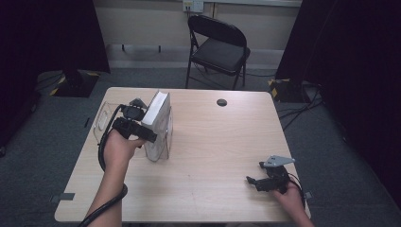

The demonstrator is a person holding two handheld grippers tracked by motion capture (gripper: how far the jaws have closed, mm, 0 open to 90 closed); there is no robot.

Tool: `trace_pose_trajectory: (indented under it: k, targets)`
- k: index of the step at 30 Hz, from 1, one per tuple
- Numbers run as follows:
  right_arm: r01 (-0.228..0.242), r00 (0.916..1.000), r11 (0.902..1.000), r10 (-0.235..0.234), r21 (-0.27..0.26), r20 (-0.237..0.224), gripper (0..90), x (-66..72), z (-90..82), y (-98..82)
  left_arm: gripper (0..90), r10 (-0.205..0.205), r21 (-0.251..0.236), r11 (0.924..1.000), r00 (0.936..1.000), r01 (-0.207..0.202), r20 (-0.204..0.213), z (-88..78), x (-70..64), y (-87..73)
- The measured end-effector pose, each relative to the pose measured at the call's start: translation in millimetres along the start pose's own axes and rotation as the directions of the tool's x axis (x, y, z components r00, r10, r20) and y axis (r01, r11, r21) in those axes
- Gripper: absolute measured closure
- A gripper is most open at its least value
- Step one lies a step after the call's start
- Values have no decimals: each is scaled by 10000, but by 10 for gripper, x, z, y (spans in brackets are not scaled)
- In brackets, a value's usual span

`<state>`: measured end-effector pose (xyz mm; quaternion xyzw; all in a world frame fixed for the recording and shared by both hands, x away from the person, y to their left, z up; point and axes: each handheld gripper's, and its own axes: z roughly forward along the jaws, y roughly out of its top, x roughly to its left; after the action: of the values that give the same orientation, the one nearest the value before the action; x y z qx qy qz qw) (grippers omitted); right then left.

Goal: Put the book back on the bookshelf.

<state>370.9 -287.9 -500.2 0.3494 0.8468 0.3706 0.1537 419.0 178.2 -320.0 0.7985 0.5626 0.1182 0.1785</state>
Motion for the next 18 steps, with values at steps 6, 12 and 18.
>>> trace_pose_trajectory:
  k: [6, 12, 18]
  targets:
    - [7, 10000, 10000, -7, -6, -11, 135, -1, 1, 0, 103, 268, -100, 9996, 9996, -268, 44, 1, -43, -27]
    - [-4, 10000, 10000, 4, -2, -13, 135, 0, 0, 0, 83, 378, -146, 9992, 9991, -375, 190, 12, -63, -74]
    - [-13, 10000, 10000, 13, -11, -5, 135, 1, 1, 0, 77, 475, -296, 9985, 9981, -464, 380, 35, -92, -135]
